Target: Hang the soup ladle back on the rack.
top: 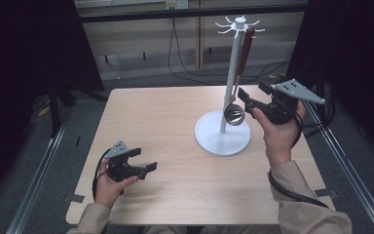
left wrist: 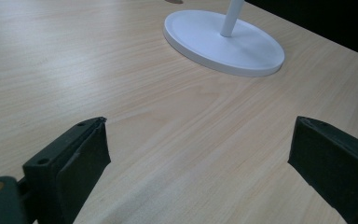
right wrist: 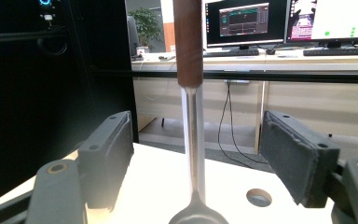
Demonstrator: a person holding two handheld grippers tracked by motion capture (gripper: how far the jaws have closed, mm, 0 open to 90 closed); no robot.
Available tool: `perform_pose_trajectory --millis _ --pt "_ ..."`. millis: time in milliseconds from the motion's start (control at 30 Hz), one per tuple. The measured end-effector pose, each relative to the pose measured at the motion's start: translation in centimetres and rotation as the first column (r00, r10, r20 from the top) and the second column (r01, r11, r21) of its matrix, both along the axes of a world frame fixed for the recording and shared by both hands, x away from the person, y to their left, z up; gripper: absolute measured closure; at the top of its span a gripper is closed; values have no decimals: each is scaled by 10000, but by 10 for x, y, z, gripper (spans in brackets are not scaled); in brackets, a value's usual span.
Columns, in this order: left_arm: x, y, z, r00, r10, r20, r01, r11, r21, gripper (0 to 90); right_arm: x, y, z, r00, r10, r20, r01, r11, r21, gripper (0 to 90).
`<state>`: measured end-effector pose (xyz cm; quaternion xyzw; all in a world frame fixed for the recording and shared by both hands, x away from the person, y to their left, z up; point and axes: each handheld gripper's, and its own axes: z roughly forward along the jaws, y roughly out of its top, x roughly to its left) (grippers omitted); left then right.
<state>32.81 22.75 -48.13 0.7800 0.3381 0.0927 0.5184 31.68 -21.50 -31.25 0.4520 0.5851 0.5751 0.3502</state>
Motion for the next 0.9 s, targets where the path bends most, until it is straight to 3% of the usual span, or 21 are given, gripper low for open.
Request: perform_pose_trajectory --millis 233,400,533,667,900 --pt "0 0 -1 9999 -89 -92 89 10000 -9 20 -6 0 -8 9996 249 -100 -250 9996 -116 225" --pt "-1 1 -1 9998 -123 -162 119 9996 -256 15 -10 1 -13 9991 390 -190 -396 9988 -290 207" --pt "-3 2 0 9997 -231 -78 230 9996 -163 16 -13 1 -17 9988 433 -249 -442 9983 -389 186" --pt "-3 3 -2 9991 -356 -233 354 9993 -75 16 -15 1 -23 9975 602 -375 -622 9965 -559 166" --pt "-5 5 -2 9993 -261 -279 258 9996 -91 17 -20 2 -30 9962 755 -424 -785 9941 -750 153"
